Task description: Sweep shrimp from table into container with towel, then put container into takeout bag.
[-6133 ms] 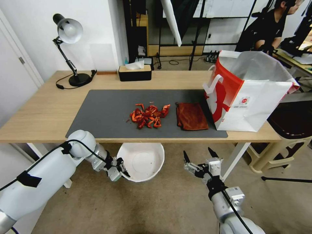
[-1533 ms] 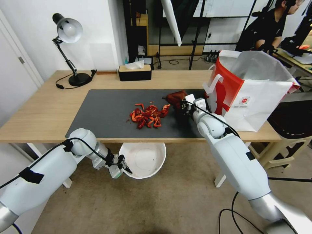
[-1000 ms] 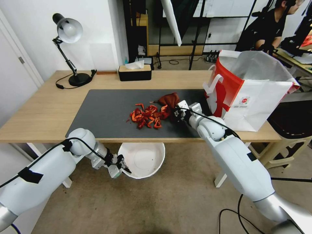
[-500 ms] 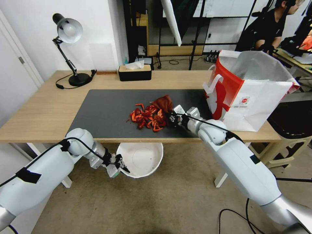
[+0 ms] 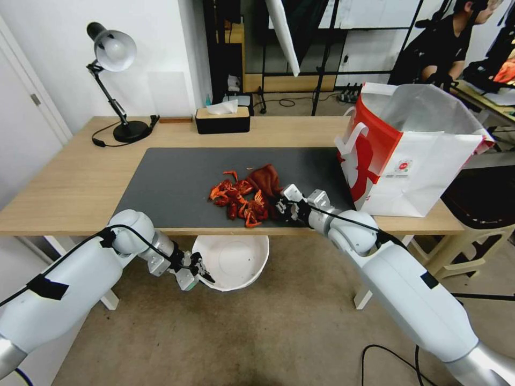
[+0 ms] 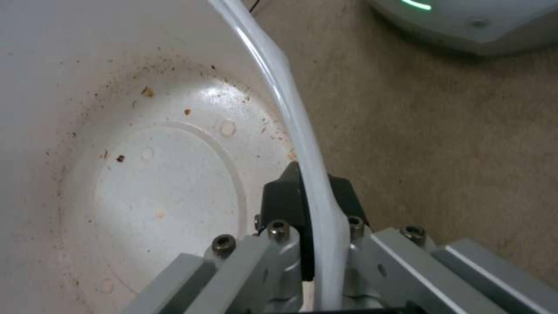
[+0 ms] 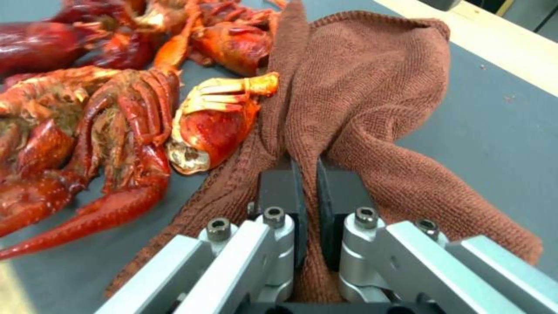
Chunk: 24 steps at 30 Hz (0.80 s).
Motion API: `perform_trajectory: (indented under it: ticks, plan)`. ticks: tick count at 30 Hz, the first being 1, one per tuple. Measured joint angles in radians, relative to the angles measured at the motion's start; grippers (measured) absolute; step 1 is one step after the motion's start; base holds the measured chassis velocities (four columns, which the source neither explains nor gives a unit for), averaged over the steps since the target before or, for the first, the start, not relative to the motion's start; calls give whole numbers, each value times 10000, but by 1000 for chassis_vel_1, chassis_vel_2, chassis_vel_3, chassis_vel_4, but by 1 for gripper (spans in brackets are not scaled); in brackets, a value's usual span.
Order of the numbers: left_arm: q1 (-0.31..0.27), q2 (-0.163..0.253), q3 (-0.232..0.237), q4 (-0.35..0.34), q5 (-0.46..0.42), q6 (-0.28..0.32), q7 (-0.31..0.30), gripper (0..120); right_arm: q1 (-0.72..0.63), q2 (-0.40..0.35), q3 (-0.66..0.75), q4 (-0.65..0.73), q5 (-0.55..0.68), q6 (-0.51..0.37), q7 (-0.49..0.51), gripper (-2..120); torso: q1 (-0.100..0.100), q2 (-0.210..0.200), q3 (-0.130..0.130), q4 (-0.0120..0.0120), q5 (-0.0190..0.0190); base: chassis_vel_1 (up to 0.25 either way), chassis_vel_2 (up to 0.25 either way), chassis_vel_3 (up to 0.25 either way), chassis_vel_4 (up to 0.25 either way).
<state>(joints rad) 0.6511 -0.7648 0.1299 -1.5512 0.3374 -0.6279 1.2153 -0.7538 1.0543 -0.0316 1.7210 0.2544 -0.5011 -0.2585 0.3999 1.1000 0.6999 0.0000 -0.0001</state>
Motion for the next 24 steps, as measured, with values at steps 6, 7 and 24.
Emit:
perform_trajectory:
  ticks: [6,7,24]
  plan:
    - [-41,-4,9,13,-21,6,0,0,-358,-72,13,490,-31,-245,308,2,0,0,0,0,1,0,0,0,0]
    - [-41,-4,9,13,-21,6,0,0,-358,-72,13,490,-31,-245,308,2,0,0,0,0,1,0,0,0,0]
    - [-151,-21,87,13,-40,29,14,0,-1179,-221,2,1704,-82,-706,627,2,0,0,2,-1,0,0,0,0,0]
